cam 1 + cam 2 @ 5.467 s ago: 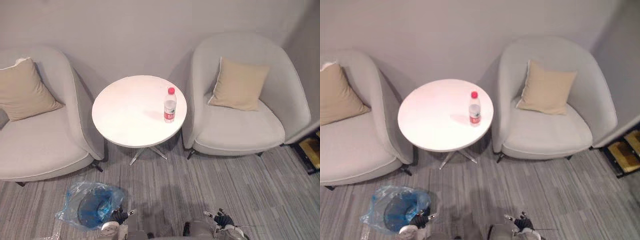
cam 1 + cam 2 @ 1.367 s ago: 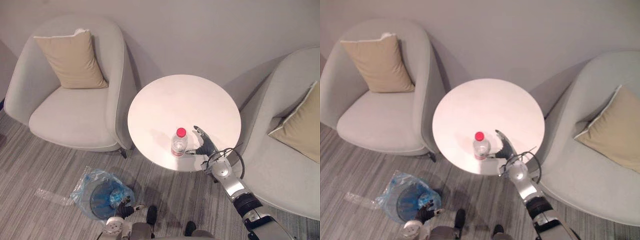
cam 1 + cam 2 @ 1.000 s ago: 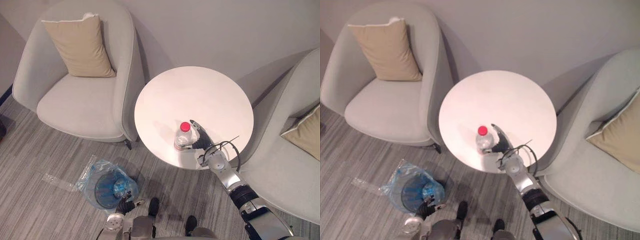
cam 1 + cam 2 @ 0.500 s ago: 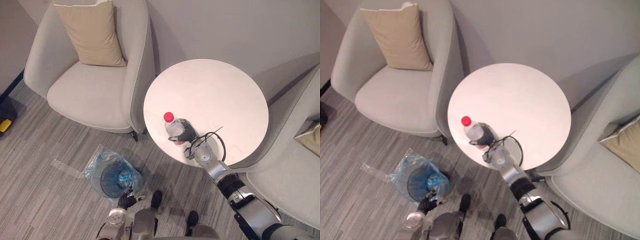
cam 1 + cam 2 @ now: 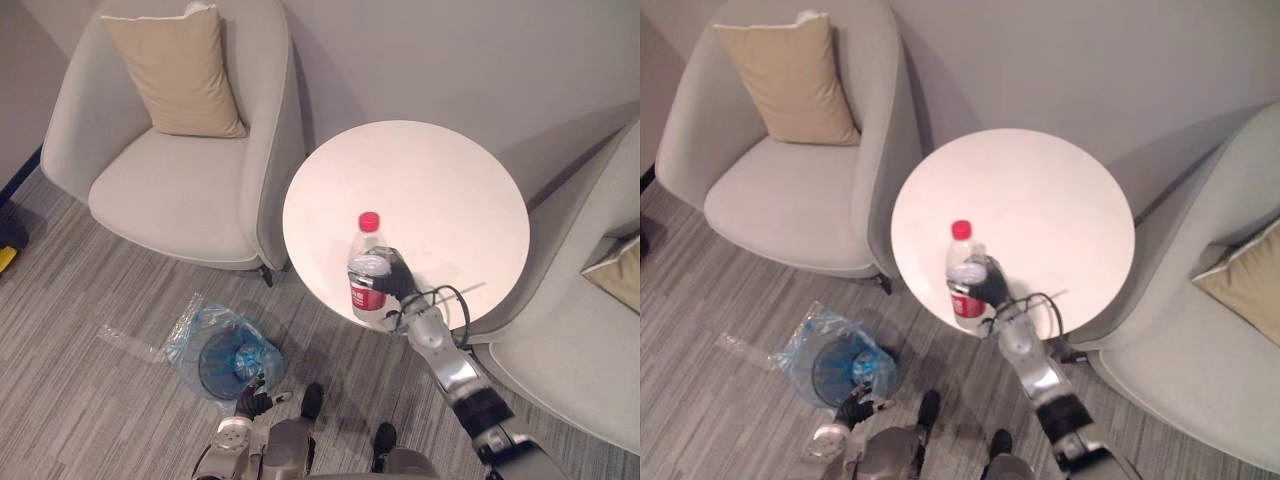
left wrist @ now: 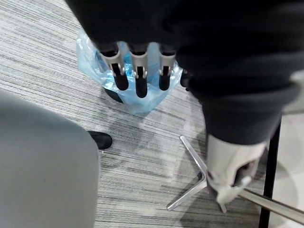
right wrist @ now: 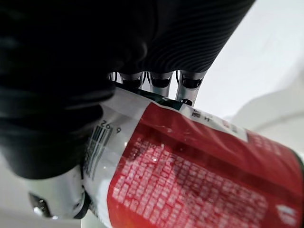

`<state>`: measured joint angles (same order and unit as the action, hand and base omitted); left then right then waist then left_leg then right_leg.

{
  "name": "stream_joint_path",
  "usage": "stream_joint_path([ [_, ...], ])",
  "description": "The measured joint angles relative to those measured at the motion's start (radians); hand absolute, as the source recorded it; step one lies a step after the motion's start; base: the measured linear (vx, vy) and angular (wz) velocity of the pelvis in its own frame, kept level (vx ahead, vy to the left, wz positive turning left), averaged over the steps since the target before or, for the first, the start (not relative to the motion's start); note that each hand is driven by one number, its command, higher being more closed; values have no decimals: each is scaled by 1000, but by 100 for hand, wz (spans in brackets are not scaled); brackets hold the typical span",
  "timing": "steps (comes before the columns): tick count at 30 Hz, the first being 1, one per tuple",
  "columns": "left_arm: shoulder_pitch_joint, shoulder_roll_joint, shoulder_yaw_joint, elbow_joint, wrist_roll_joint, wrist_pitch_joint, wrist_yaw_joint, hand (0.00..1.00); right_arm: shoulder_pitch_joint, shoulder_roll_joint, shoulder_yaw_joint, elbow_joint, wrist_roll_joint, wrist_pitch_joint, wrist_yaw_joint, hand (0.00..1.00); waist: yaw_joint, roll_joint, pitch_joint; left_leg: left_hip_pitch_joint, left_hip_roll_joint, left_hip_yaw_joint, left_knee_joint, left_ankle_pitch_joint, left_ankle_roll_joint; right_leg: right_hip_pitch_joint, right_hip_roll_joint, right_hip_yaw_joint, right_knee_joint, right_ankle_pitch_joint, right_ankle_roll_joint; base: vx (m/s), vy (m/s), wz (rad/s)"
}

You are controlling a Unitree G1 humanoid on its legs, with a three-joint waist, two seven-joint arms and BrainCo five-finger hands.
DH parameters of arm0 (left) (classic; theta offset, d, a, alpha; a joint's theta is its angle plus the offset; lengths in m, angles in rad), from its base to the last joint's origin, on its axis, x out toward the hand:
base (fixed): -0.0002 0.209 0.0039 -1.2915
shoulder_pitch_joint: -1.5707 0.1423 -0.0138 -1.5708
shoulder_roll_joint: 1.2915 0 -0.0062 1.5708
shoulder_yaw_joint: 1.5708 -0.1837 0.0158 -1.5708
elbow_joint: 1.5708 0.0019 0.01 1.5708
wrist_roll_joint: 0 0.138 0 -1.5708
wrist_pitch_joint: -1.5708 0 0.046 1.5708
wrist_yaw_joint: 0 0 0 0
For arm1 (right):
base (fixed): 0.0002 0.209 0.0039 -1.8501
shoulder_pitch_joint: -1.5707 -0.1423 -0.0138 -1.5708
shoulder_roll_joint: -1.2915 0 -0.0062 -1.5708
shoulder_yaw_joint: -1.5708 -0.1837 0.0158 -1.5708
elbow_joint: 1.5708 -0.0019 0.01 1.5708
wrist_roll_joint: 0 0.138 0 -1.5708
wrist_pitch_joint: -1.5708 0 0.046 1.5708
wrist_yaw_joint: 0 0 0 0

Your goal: Gather rubbish on tea table into small bin, then transfer packed bag to large trash can.

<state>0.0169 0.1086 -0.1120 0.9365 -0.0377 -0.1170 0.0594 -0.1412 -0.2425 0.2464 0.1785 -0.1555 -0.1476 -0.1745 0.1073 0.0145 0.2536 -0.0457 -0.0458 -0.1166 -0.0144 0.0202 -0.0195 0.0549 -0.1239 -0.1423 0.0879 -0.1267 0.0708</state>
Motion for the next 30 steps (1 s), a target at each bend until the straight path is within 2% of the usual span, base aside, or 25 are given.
stream_joint_path([
  [4, 9, 2, 11, 25, 18, 16, -5, 0, 139, 9, -53, -93, 0, -2, 8, 100, -25, -14, -41, 17, 3, 50, 0, -10, 0, -4, -1, 50, 0, -3, 5, -33, 12, -37],
  [5, 14, 5, 10, 38, 23, 19, -6, 0, 187, 25, -71, -114, 0, -2, 12, 100, -43, -18, -60, 25, 4, 63, 0, -12, 0, -3, -1, 66, -1, -3, 6, -54, 17, -30],
  [9, 35, 8, 8, 39, 37, 20, -20, 0, 269, 70, -117, -168, 0, -2, 19, 100, -57, -27, -99, 40, 13, 116, -1, -15, -2, -20, 4, 123, -4, -2, 8, -83, 7, -44],
  [14, 43, 5, 4, 56, 37, 20, -24, 0, 300, 85, -125, -172, -4, -2, 26, 100, -69, -21, -122, 71, 24, 173, -1, -17, -6, -27, 14, 184, 12, 6, 14, -94, -1, -42],
  [16, 44, 7, -5, 57, 37, 20, -24, 0, 301, 85, -125, -172, -4, -2, 27, 100, -73, -19, -122, 69, 26, 195, 5, -18, -6, -68, 17, 210, 69, 1, 20, -124, -6, -33],
  [18, 42, 17, -32, 55, 37, 21, -26, 0, 313, 86, -133, -172, -9, -1, 27, 100, -100, -22, -118, 30, 17, 183, 60, -26, 3, -116, 8, 206, 175, -21, 34, -119, -20, 17],
  [19, 42, 17, -32, 55, 37, 21, -26, 0, 317, 87, -137, -172, -14, -1, 27, 100, -101, -21, -119, 19, 15, 180, 73, -28, 5, -124, 6, 207, 191, -25, 41, -134, -19, 34],
  [20, 38, 17, -32, 58, 38, 23, -26, 0, 321, 91, -145, -172, -32, -1, 26, 100, -105, -18, -116, -5, 18, 173, 89, -32, 12, -140, 0, 217, 262, -63, 63, -125, -14, 36],
  [21, 38, 17, -32, 59, 38, 25, -25, 0, 323, 94, -148, -172, -37, -1, 25, 100, -108, -20, -117, -12, 16, 165, 96, -34, 15, -151, 0, 222, 314, -85, 68, -149, -59, 66],
  [22, 38, 16, -30, 58, 36, 26, -25, 0, 327, 97, -149, -173, -43, -1, 22, 100, -106, -21, -118, -29, 14, 134, 109, -30, 14, -165, 9, 224, 439, -131, 73, -157, -148, 75],
  [24, 38, 17, -30, 53, 36, 26, -23, 0, 326, 108, -145, -173, -43, -1, 18, 100, -97, -30, -137, -67, 12, 102, 109, -8, -1, -153, 27, 245, 461, -156, 65, -110, -158, 58],
  [25, 35, 17, -23, 44, 35, 26, -23, 0, 306, 124, -144, -177, -43, -1, 16, 100, -82, -43, -155, -116, 13, 87, 129, 18, -24, -142, 35, 263, 367, -182, 29, -118, -182, 41],
  [26, 29, 13, -23, 34, 36, 27, -23, 0, 283, 124, -145, -192, -42, -1, 10, 100, -75, -29, -148, -165, 25, 65, 142, 42, -42, -129, 52, 248, 271, -188, -17, -163, -215, 41],
  [27, 25, 5, -23, 35, 36, 28, -22, 0, 274, 122, -146, -192, -42, -1, 8, 100, -75, -10, -136, -169, 37, 52, 141, 50, -46, -123, 63, 234, 254, -170, -24, -247, -198, 56],
  [28, 24, -9, -25, 32, 34, 31, -22, 0, 269, 115, -147, -190, -41, -1, -1, 100, -76, 29, -114, -179, 67, 13, 138, 69, -64, -94, 100, 196, 198, -132, -40, -245, -151, 57],
  [29, 32, -16, -24, 21, 33, 34, -22, 0, 276, 115, -146, -189, -40, 1, -2, 100, -72, 44, -108, -177, 86, -11, 122, 80, -72, -85, 119, 165, 184, -118, -54, -201, -119, 56],
  [30, 36, -17, -24, 15, 33, 34, -22, 0, 277, 113, -146, -189, -40, 1, -3, 100, -69, 47, -108, -178, 97, -11, 113, 85, -72, -87, 130, 161, 186, -113, -60, -214, -170, 42],
])
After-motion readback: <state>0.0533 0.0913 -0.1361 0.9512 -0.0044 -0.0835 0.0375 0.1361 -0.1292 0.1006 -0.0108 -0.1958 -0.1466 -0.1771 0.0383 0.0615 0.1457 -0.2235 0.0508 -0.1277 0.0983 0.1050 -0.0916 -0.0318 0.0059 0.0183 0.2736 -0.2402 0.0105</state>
